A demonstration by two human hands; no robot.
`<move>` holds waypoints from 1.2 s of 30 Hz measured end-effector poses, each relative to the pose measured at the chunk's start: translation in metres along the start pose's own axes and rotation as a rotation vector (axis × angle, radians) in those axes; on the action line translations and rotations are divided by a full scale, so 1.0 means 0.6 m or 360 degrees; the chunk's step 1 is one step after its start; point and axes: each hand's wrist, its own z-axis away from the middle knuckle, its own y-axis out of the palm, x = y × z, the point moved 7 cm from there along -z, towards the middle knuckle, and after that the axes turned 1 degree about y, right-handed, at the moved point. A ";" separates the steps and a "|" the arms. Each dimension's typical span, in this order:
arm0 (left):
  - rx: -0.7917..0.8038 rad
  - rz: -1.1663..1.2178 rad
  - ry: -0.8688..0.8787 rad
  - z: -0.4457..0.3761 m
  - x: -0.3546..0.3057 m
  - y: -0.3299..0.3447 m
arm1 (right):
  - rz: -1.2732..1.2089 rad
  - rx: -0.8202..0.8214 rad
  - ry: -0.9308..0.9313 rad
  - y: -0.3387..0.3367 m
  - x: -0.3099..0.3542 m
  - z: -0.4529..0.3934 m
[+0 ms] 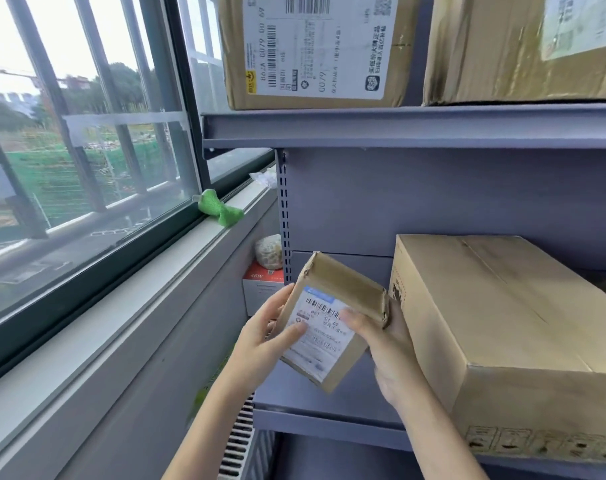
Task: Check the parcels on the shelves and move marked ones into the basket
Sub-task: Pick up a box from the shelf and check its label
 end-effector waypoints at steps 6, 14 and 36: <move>-0.0362 0.0188 -0.0316 0.022 0.063 -0.031 | -0.0160 -0.0105 0.0438 -0.012 -0.050 0.010; -0.0678 0.0520 -0.0325 0.049 0.081 -0.017 | -0.0502 -0.0075 0.0541 0.007 -0.088 0.031; -0.0351 0.0334 -0.0442 0.045 0.120 0.039 | 0.0763 -0.0037 -0.0095 -0.007 -0.070 0.026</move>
